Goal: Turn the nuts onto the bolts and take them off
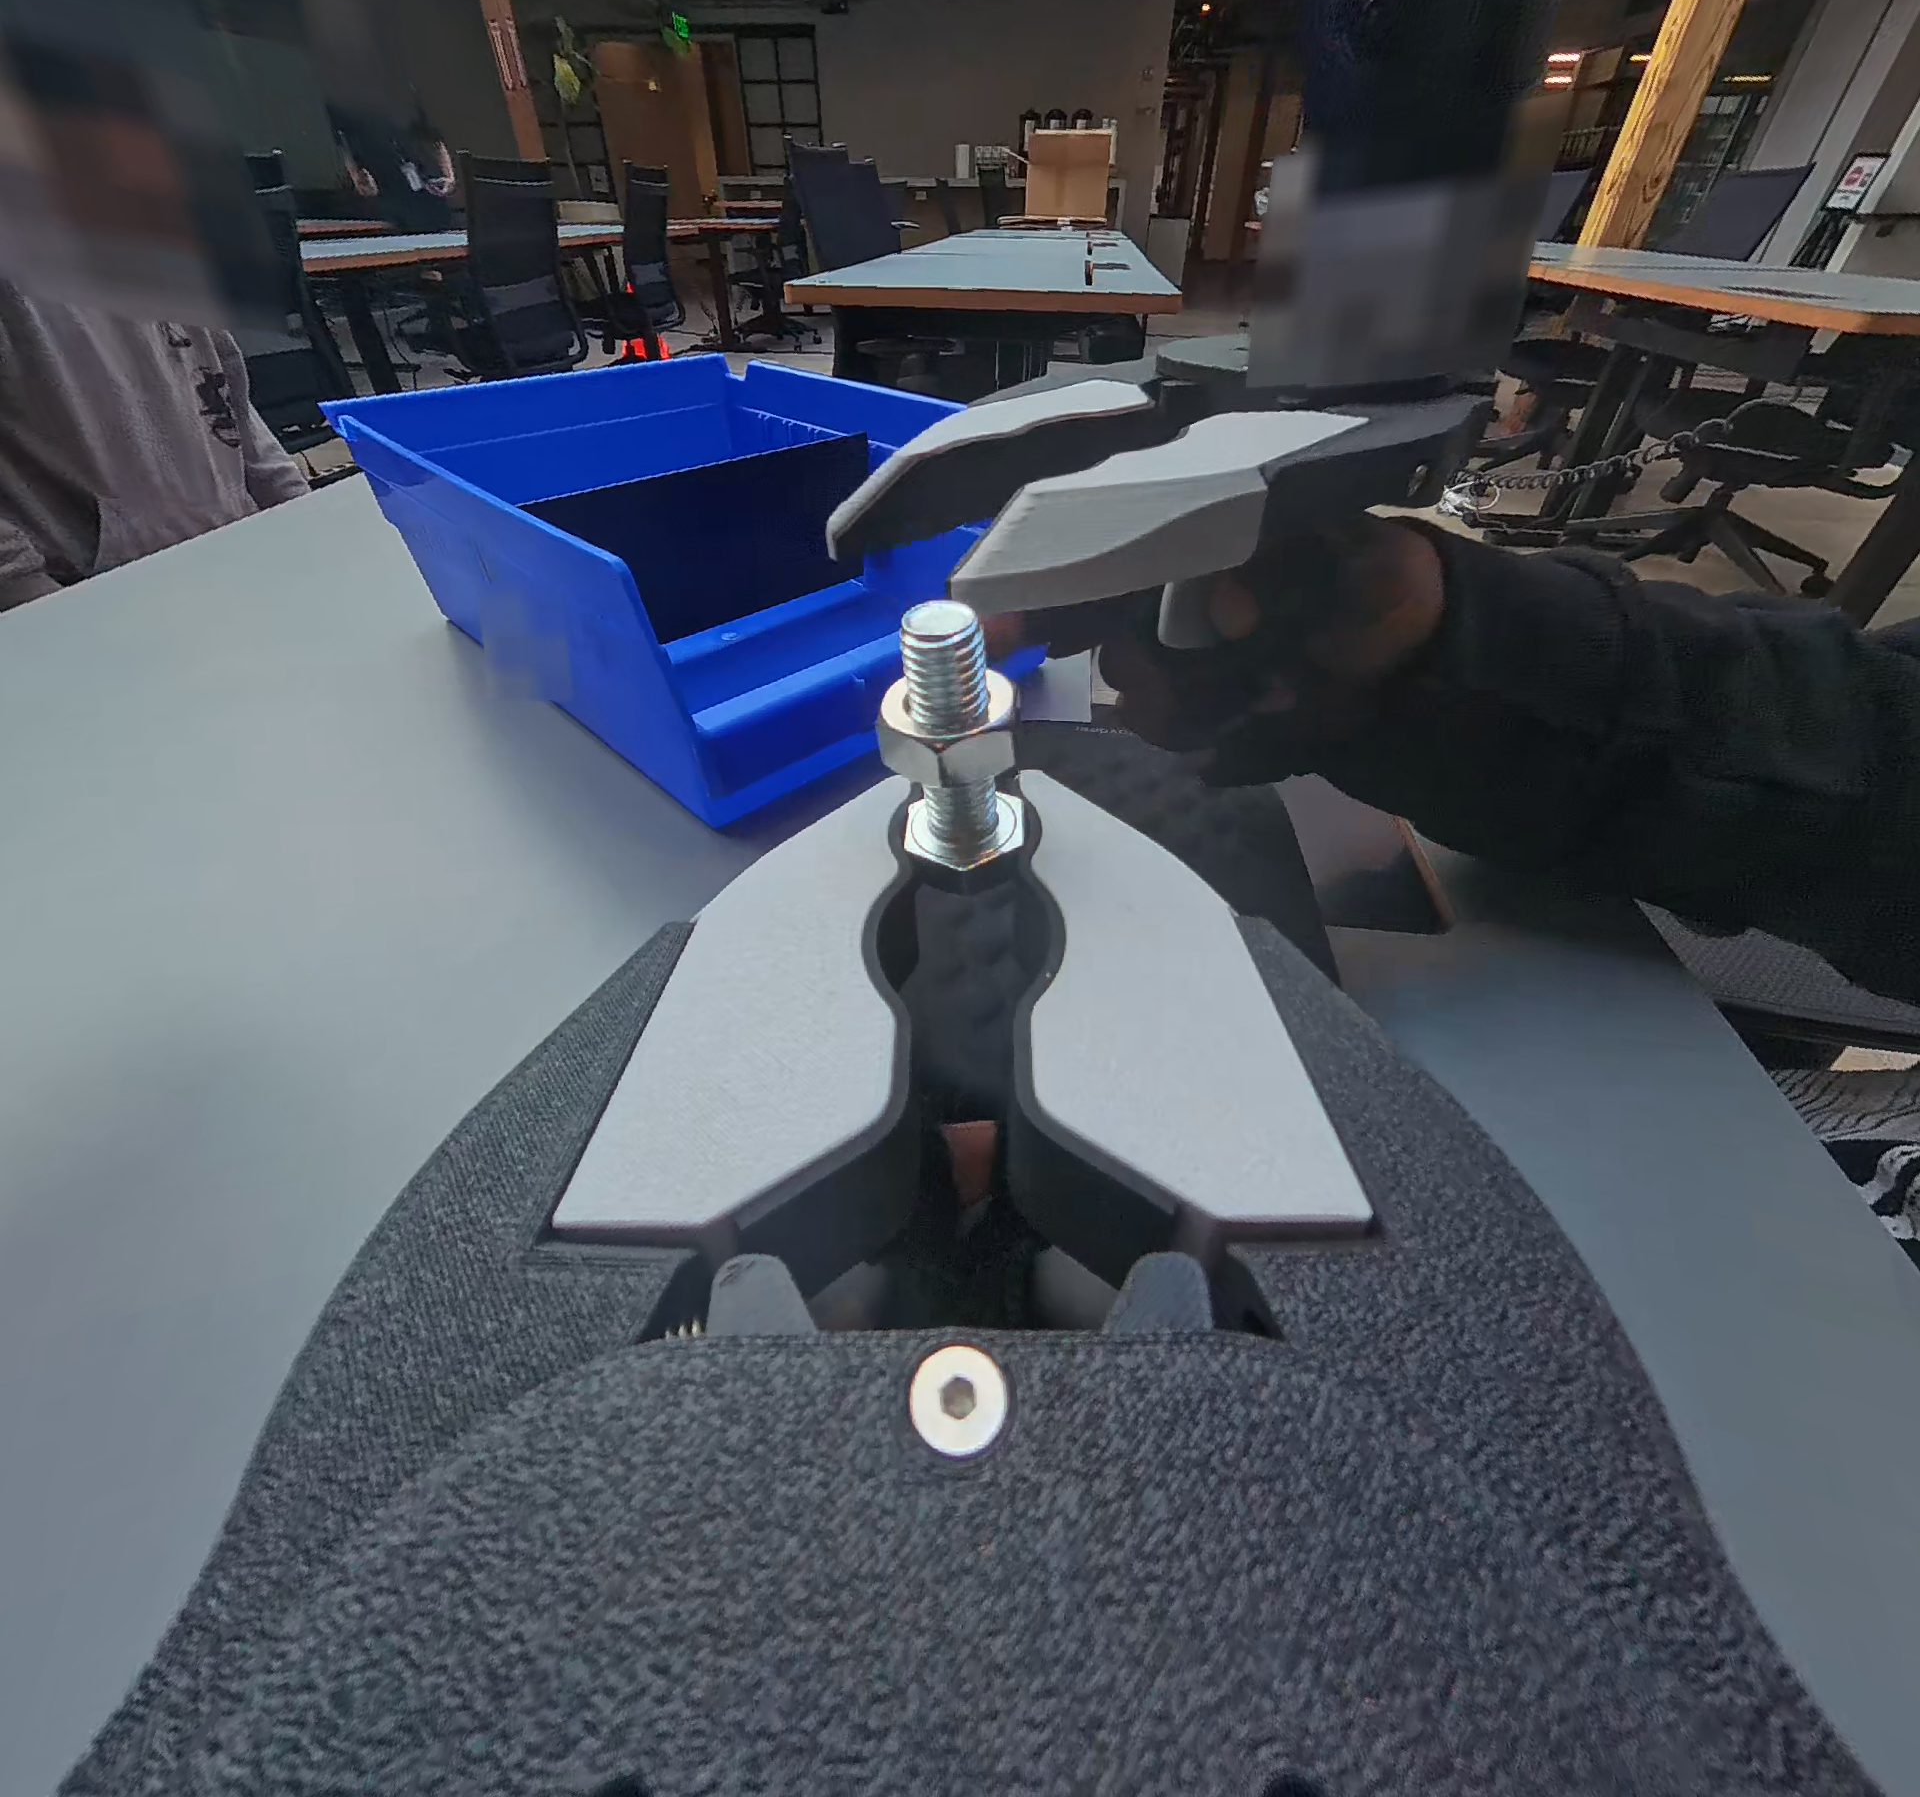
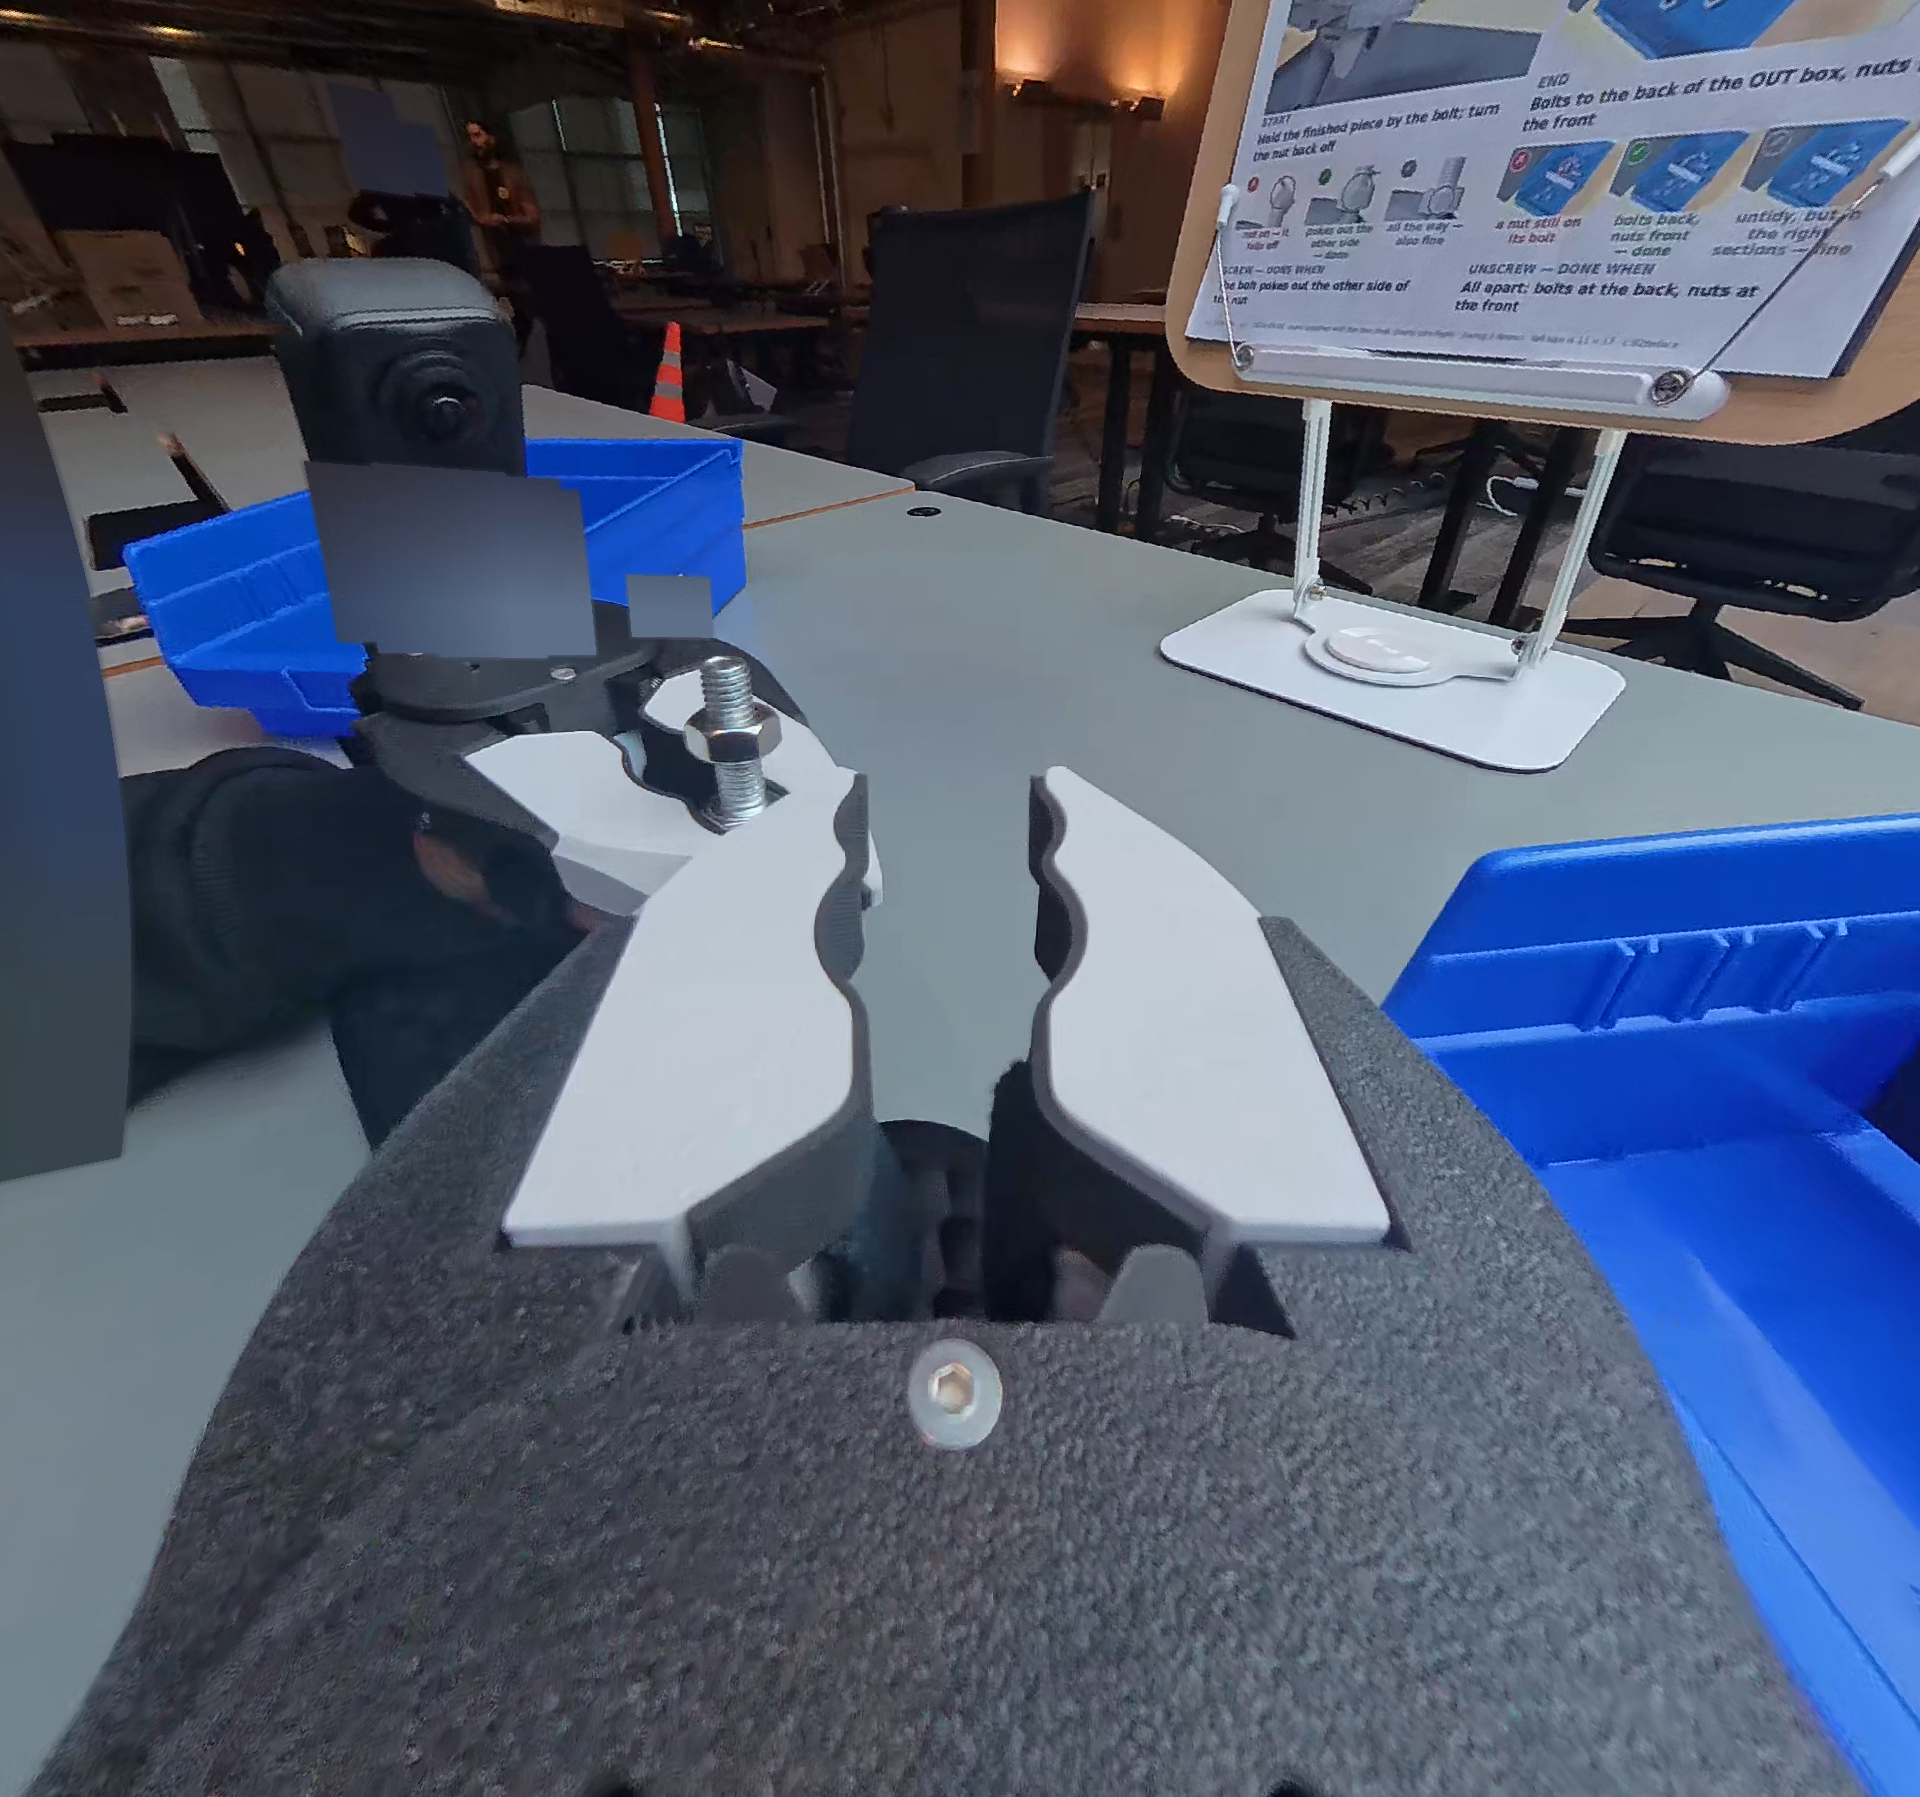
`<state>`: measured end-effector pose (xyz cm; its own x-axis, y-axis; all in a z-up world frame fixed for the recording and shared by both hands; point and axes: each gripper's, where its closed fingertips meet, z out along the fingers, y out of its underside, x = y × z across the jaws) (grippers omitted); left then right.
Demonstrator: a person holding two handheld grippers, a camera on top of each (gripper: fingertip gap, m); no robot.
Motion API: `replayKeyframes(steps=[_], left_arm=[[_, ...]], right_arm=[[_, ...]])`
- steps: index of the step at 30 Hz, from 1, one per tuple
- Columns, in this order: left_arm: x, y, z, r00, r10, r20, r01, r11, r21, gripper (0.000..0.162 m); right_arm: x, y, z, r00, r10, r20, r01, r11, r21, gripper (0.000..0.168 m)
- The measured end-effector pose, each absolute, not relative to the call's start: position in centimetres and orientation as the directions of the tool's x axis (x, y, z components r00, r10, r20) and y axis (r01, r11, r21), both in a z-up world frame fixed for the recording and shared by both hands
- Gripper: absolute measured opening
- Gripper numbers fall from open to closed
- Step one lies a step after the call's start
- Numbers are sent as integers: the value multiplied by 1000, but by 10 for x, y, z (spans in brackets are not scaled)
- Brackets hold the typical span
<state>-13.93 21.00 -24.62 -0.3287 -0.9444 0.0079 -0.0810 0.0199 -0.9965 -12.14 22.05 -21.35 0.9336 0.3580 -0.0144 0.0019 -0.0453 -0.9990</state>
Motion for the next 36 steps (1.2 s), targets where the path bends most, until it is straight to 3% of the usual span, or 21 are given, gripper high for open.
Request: replayKeyframes(steps=[2, 8, 11, 25, 31, 33, 36], left_arm=[[-139, 210, -246, -329, -944, 8, -83, 21, -996, 14], [-139, 208, -248, -331, -944, 0, -92, 33, -995, 13], [-138, 207, -249, -335, -942, -12, -100, 48, -994, 13], [-139, 207, -249, -337, -941, -10, -98, 45, -994, 14], [-139, 207, -249, -339, -941, -11, -98, 47, -994, 13], [-139, 207, -249, -339, -941, -9, -97, 45, -994, 13], [-139, 207, -249, -339, -941, -8, -98, 44, -994, 14]], right_arm=[[-127, 218, -213, 926, 378, -18, -2, -44, -999, 31], [-155, 228, -213, 901, 434, -30, -6, -56, -998, 68], [-165, 238, -217, 897, 441, -17, 13, -65, -998, 71], [-151, 229, -217, 912, 409, 25, 50, -51, -997, 53], [-130, 219, -216, 934, 355, 44, 63, -44, -997, 18], [-132, 217, -214, 928, 369, 42, 59, -34, -998, 19], [-143, 216, -212, 910, 411, 44, 60, -25, -998, 35]])
